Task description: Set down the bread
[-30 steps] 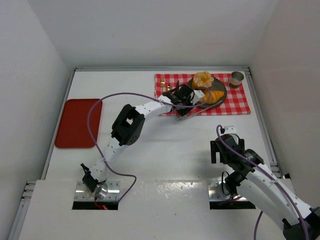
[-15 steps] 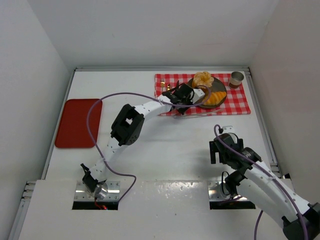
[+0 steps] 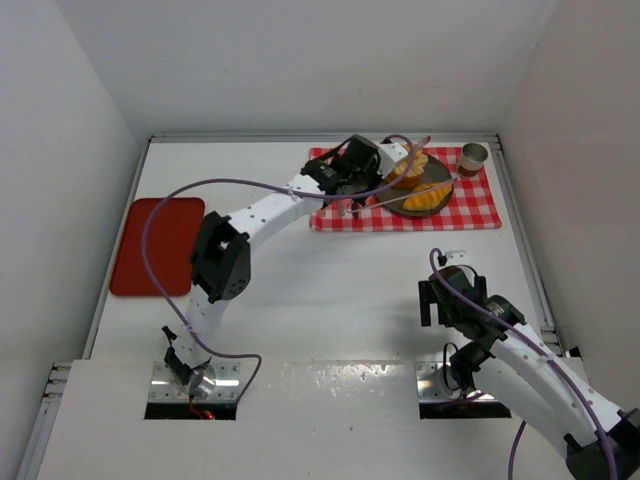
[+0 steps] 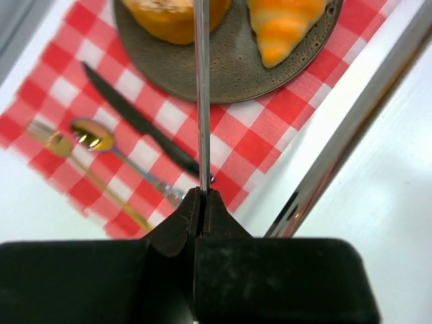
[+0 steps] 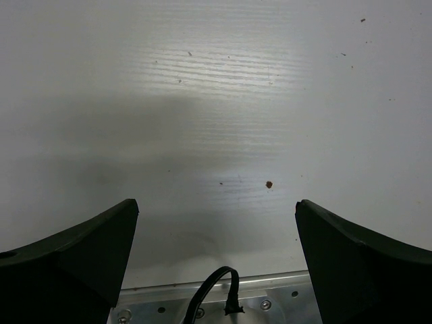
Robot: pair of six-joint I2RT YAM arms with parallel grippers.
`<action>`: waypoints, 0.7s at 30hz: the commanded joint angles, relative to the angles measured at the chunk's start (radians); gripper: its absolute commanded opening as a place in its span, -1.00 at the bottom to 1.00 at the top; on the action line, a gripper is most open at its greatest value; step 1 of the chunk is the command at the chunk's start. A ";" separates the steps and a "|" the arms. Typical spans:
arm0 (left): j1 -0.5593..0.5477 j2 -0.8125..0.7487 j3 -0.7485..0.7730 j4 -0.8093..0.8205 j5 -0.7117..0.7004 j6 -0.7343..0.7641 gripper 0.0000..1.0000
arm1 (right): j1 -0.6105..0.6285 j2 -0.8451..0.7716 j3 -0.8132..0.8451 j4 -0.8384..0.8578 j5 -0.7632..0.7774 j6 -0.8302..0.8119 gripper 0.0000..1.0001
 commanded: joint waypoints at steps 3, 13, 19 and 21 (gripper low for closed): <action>0.127 -0.277 -0.235 -0.042 -0.025 -0.106 -1.00 | 0.000 -0.034 0.032 0.014 0.010 0.037 0.98; 0.552 -0.478 -0.816 0.059 -0.029 -0.276 -1.00 | 0.000 -0.047 0.005 0.037 -0.002 0.074 0.96; 0.587 -0.396 -0.870 0.069 -0.047 -0.276 -1.00 | -0.002 -0.042 0.015 0.028 -0.002 0.089 0.96; 0.609 -0.387 -0.870 0.069 -0.038 -0.296 -0.88 | 0.000 -0.047 0.012 0.022 0.001 0.093 0.96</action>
